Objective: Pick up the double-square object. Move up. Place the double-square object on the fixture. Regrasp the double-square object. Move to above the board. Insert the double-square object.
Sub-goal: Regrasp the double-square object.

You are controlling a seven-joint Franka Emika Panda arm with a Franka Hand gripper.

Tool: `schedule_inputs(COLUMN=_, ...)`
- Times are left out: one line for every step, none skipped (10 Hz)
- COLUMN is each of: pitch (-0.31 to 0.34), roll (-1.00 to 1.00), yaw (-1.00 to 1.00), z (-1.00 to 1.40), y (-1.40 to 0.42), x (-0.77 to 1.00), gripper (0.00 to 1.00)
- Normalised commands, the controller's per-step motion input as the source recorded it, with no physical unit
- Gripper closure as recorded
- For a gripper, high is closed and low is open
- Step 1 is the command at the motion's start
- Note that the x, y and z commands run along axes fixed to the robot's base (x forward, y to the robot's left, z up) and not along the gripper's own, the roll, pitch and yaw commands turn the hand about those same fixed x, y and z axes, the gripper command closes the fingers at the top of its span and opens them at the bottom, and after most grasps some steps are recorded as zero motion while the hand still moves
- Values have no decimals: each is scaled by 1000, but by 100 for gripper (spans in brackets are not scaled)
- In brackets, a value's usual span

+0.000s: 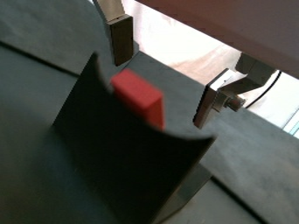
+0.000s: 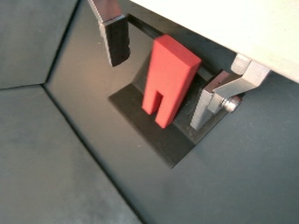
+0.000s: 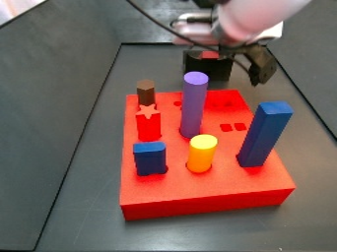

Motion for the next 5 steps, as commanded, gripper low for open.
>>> schedule_inputs(pitch=-60, roll=68, yaw=-12, z=-492, y=5, x=81, gripper=0)
schedule_inputs(pitch=-43, roll=66, yaw=-22, z=-310, y=3, x=77, gripper=0)
schedule_inputs(pitch=-13, roll=59, yaw=-21, z=-187, y=-8, x=28, gripper=0)
schedule_inputs(pitch=-14, roll=60, yaw=-23, z=-174, y=-11, x=10, gripper=0)
schedule_inputs(pitch=-14, roll=60, yaw=-22, z=-174, y=-9, x=10, gripper=0)
